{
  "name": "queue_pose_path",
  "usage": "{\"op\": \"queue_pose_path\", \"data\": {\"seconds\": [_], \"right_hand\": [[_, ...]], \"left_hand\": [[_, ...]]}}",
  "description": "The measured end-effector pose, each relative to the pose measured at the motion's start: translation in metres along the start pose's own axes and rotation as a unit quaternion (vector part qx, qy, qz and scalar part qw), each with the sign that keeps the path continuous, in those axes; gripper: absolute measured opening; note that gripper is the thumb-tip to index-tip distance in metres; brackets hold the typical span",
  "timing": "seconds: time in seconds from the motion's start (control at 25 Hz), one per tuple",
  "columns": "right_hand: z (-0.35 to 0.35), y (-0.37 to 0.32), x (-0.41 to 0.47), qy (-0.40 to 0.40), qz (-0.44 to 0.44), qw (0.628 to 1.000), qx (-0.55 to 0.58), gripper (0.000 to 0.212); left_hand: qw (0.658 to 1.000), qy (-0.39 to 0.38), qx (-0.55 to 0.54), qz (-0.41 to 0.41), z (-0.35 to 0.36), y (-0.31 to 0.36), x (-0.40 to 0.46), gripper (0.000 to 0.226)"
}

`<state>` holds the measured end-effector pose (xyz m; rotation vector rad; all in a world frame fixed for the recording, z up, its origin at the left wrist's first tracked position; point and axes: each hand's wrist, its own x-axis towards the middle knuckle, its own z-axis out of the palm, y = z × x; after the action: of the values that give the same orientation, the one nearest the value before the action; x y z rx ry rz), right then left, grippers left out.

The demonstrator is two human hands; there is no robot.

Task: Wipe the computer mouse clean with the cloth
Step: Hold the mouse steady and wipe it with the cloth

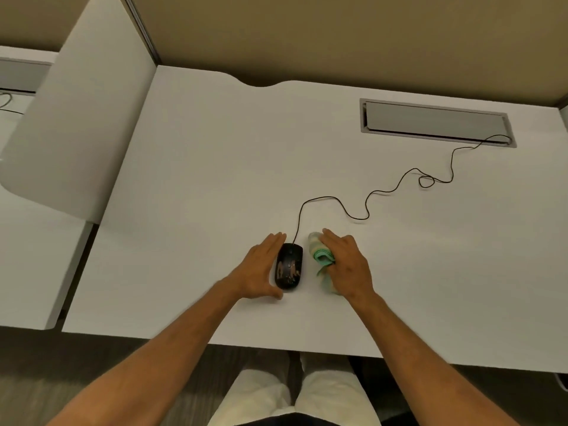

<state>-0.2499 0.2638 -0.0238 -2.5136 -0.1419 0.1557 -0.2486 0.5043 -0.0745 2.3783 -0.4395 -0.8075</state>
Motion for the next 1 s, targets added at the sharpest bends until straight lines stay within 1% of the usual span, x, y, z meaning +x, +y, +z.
{"op": "queue_pose_path", "data": {"seconds": [0.16, 0.28, 0.36, 0.48, 0.56, 0.64, 0.68, 0.84, 0.96, 1.0], "right_hand": [[0.044, 0.012, 0.004, -0.023, 0.001, 0.998, 0.058, 0.071], [0.062, 0.026, 0.009, -0.060, -0.002, 0.996, 0.070, 0.069], [0.067, 0.029, 0.011, -0.072, -0.024, 0.995, 0.068, 0.069], [0.070, 0.032, 0.008, -0.088, -0.098, 0.990, 0.056, 0.075], [0.072, 0.033, 0.002, -0.091, -0.129, 0.987, 0.036, 0.072], [0.075, 0.034, -0.008, -0.071, -0.171, 0.983, 0.001, 0.066], [0.076, 0.034, -0.013, -0.064, -0.186, 0.980, -0.016, 0.068], [0.075, 0.034, -0.038, -0.070, -0.203, 0.974, -0.067, 0.082], [0.069, 0.041, -0.055, -0.084, -0.210, 0.970, -0.086, 0.083], [0.066, 0.043, -0.058, -0.080, -0.208, 0.972, -0.076, 0.082]], "left_hand": [[0.999, 0.036, -0.022, 0.013, 0.011, -0.011, 0.012, 0.131], [0.997, 0.055, -0.041, 0.026, 0.018, -0.015, 0.015, 0.127], [0.996, 0.064, -0.056, 0.028, 0.022, -0.019, 0.015, 0.125], [0.995, 0.070, -0.067, 0.032, 0.026, -0.023, 0.016, 0.124], [0.994, 0.071, -0.070, 0.032, 0.026, -0.023, 0.016, 0.124], [0.994, 0.073, -0.070, 0.030, 0.026, -0.022, 0.017, 0.124], [0.994, 0.074, -0.070, 0.030, 0.027, -0.022, 0.017, 0.124], [0.994, 0.079, -0.065, 0.033, 0.027, -0.022, 0.017, 0.124], [0.995, 0.076, -0.053, 0.034, 0.027, -0.022, 0.017, 0.123], [0.995, 0.075, -0.052, 0.033, 0.027, -0.022, 0.017, 0.123]]}}
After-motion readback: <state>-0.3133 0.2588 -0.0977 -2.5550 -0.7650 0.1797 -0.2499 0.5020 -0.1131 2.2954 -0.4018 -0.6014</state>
